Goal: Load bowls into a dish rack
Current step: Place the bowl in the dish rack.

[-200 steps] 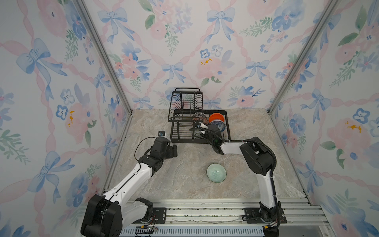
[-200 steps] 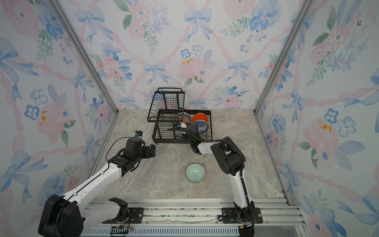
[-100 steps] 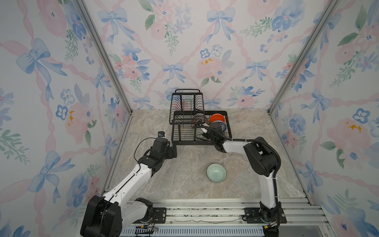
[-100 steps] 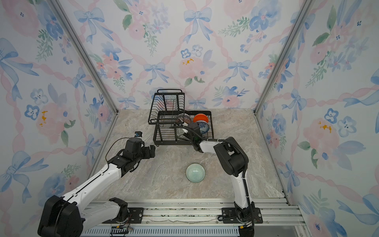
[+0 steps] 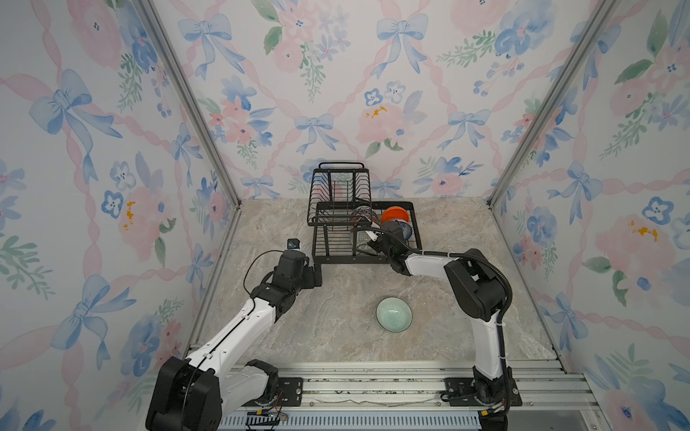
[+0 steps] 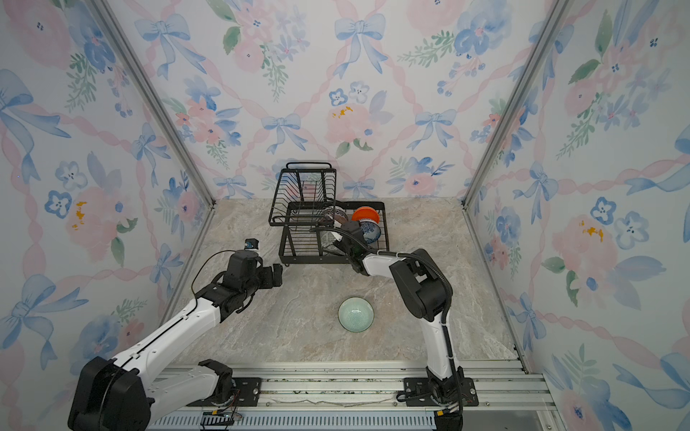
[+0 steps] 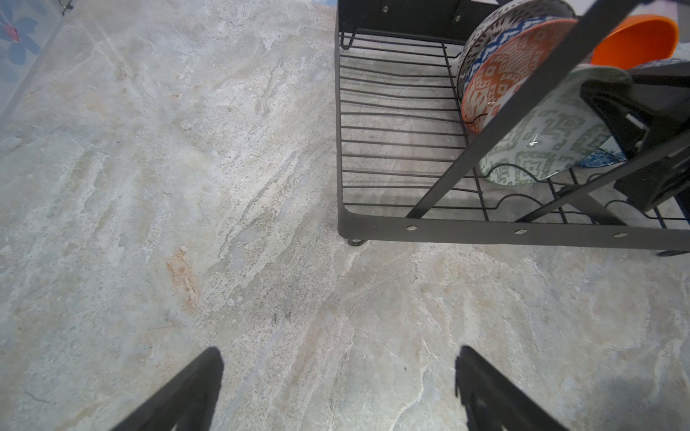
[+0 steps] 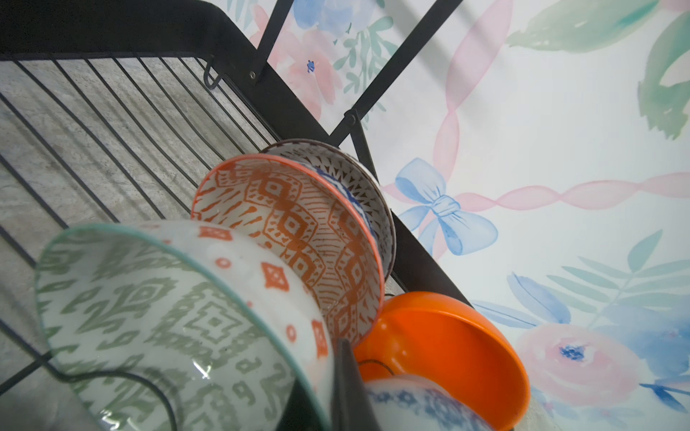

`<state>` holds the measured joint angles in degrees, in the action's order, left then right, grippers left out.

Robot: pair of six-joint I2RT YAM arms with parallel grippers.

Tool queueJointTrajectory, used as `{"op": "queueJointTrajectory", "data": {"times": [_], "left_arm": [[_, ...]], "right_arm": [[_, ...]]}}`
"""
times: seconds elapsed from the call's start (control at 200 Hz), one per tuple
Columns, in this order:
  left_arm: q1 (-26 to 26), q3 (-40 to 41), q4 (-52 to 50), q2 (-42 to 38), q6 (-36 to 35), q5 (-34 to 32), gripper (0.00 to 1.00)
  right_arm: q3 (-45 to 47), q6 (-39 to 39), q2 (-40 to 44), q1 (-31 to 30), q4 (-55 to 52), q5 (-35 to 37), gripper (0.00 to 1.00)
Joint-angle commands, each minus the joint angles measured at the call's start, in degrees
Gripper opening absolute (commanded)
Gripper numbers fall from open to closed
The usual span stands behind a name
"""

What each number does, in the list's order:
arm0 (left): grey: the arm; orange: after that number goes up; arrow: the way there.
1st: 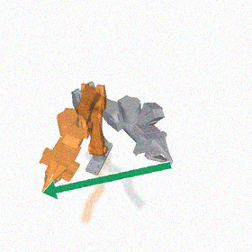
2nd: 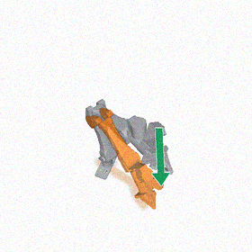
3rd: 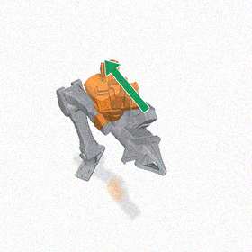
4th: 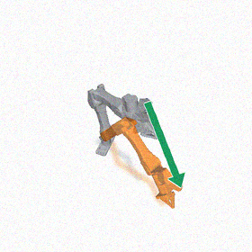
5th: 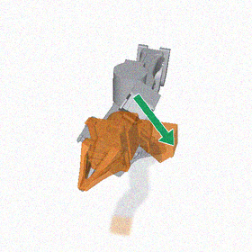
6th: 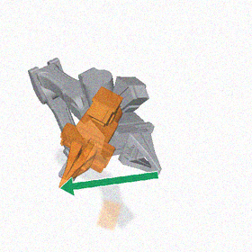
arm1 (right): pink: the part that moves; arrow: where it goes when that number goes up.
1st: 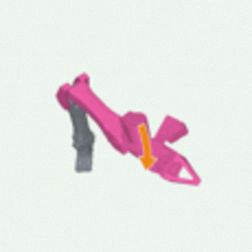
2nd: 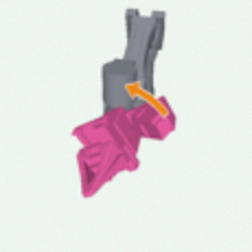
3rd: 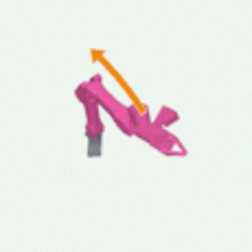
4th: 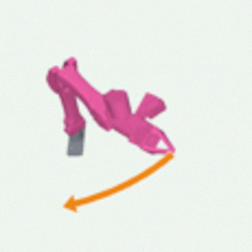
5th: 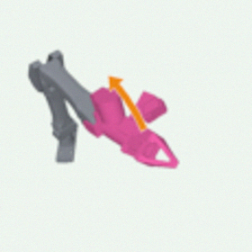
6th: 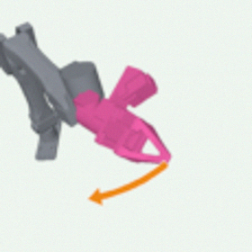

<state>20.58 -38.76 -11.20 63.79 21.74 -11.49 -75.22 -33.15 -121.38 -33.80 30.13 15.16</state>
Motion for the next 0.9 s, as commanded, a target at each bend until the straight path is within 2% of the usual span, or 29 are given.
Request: {"op": "queueJointTrajectory", "data": {"times": [0.0,0.26,0.505,0.645,0.78,0.895], "left_arm": [[-0.4,0.49,0.17,-0.34,1.0,0.47,0.98],[-0.36,0.34,0.26,-0.34,1.05,0.49,0.98],[-0.39,-0.23,0.27,0.24,0.94,0.67,0.98],[-0.37,-0.34,0.36,0.53,0.92,0.71,0.98],[-0.47,-0.39,0.36,0.55,0.82,0.73,0.98],[-0.45,-0.41,0.33,0.46,0.83,0.84,0.98]], "right_arm": [[-0.11,1.77,2.73,-0.3,-3.45,-1.18,0.13],[-0.52,1.64,2.74,-0.39,-3.61,-1.18,0.23],[-0.48,1.73,3.39,-0.39,-4.29,-1.27,0.39],[-0.51,2.17,4.3,-0.13,-5.37,-2.09,0.56],[-0.09,3.63,5.34,0.39,-6.49,-3.7,0.8],[0.21,5.43,6.4,1.08,-7.68,-5.36,0.91]]}}
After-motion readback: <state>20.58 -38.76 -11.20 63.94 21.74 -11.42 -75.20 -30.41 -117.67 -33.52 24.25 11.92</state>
